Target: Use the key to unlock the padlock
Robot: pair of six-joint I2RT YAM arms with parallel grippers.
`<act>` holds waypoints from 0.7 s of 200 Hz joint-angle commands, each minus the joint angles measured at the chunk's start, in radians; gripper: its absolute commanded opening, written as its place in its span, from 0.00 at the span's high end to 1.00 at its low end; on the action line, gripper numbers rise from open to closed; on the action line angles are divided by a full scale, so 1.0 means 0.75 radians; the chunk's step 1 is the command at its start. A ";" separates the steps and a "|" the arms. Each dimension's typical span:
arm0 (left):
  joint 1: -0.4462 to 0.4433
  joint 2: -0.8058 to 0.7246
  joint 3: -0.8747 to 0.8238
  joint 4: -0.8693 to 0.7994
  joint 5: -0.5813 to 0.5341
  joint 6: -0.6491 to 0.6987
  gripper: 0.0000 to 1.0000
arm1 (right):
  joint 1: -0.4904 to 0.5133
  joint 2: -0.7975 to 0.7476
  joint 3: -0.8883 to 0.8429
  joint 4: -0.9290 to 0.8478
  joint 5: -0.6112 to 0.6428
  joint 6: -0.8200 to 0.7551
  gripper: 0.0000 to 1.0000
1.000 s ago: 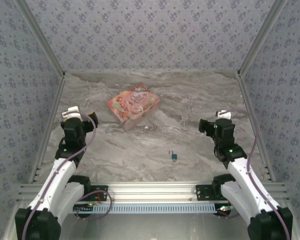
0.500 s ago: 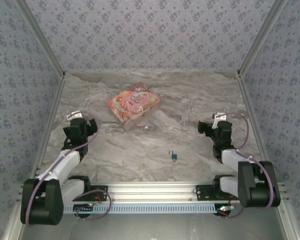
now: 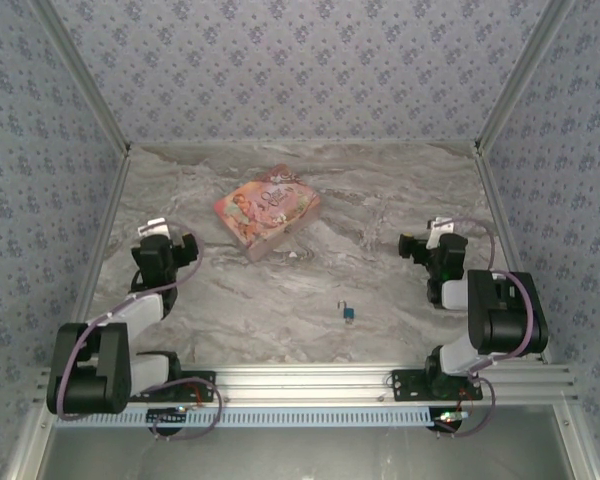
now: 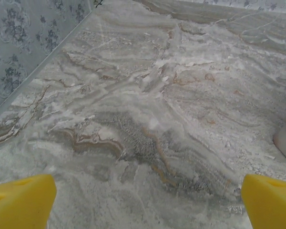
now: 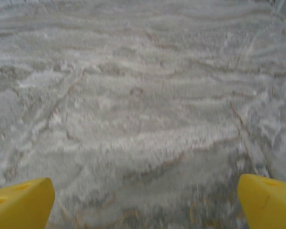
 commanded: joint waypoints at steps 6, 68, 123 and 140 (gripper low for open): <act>0.012 0.087 0.005 0.236 0.104 0.078 0.01 | 0.013 0.004 0.059 -0.045 0.016 -0.025 0.00; 0.027 0.435 -0.046 0.737 0.290 0.205 0.01 | 0.016 0.003 0.062 -0.050 0.021 -0.026 0.00; 0.092 0.421 0.111 0.401 0.343 0.148 0.01 | 0.018 0.003 0.062 -0.050 0.024 -0.027 0.00; 0.086 0.423 0.108 0.407 0.337 0.153 0.01 | 0.040 0.004 0.062 -0.052 0.060 -0.040 0.00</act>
